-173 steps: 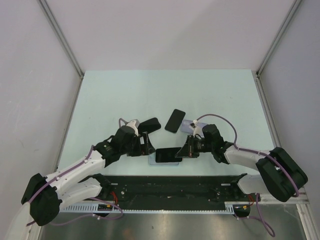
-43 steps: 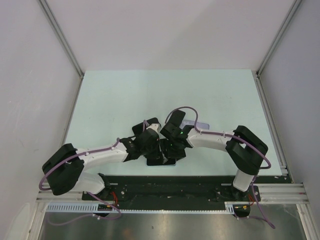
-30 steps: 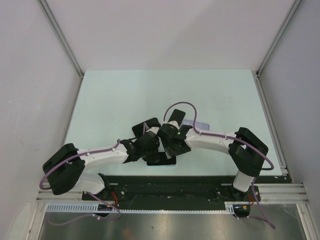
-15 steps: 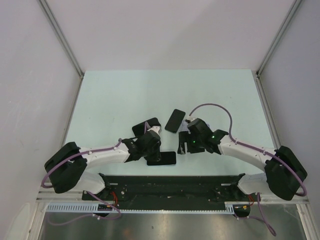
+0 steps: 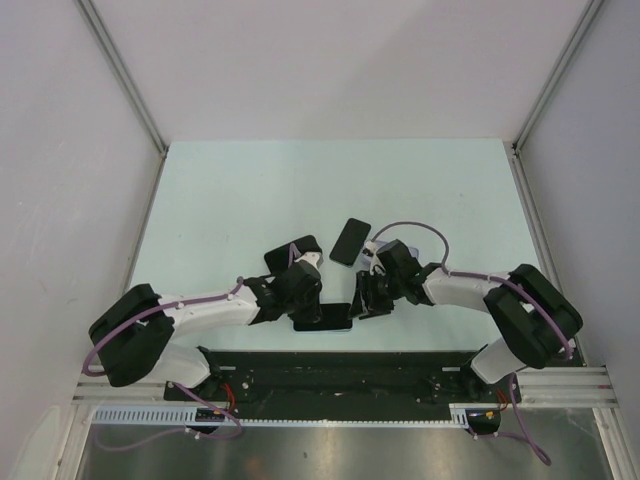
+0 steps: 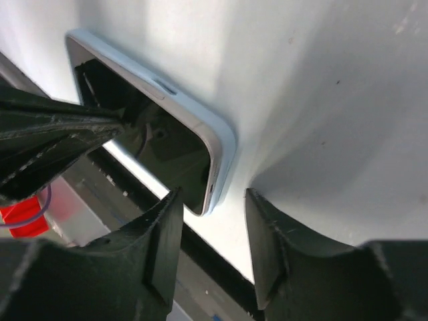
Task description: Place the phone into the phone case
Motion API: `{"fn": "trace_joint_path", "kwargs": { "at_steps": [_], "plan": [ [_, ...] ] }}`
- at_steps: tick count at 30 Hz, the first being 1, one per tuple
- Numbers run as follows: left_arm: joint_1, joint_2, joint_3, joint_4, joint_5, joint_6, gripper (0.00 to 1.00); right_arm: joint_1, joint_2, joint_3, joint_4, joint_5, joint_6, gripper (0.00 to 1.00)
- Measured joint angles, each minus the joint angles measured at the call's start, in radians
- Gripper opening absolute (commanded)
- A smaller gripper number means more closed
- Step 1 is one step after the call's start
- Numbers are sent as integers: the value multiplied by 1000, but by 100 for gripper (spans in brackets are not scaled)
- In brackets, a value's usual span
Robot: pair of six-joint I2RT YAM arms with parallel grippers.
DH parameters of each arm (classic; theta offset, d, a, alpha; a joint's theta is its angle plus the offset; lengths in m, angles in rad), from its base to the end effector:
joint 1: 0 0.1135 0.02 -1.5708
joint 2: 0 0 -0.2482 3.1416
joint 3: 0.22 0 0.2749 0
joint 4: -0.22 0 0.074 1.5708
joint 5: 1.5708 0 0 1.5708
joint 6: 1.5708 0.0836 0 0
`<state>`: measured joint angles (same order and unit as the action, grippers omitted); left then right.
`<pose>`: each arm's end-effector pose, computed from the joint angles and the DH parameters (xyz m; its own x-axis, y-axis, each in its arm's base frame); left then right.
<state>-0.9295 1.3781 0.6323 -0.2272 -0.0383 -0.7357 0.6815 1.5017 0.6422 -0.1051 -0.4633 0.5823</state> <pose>0.1814 -0.2376 0.0889 -0.8953 0.0783 -0.4385 0.2522 0.9005 -0.3543 0.2158 0.2232 0.0748 -0.9517 -0.1385 -0.2739 -0.2848 0.7310 0.6201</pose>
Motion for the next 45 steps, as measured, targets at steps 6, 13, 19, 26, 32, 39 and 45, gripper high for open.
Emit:
{"fn": "trace_joint_path", "kwargs": {
  "at_steps": [6,13,19,26,32,39,45],
  "plan": [
    [0,0,0,-3,-3,1,11,22,76,19,42,-27,15,22],
    [0,5,13,-26,-7,2,11,129,139,192,-215,175,-6,22],
    [0,16,33,-52,-11,3,12,213,205,320,-397,331,-11,29],
    [0,21,38,-60,-12,3,12,254,185,319,-368,386,-11,57],
    [0,24,40,-62,-14,3,12,237,119,259,-281,435,-32,63],
    [0,27,45,-67,-16,3,12,92,56,166,-187,314,-42,53],
    [0,35,52,-74,-16,3,12,42,101,145,-83,156,-31,28]
  ]
}}
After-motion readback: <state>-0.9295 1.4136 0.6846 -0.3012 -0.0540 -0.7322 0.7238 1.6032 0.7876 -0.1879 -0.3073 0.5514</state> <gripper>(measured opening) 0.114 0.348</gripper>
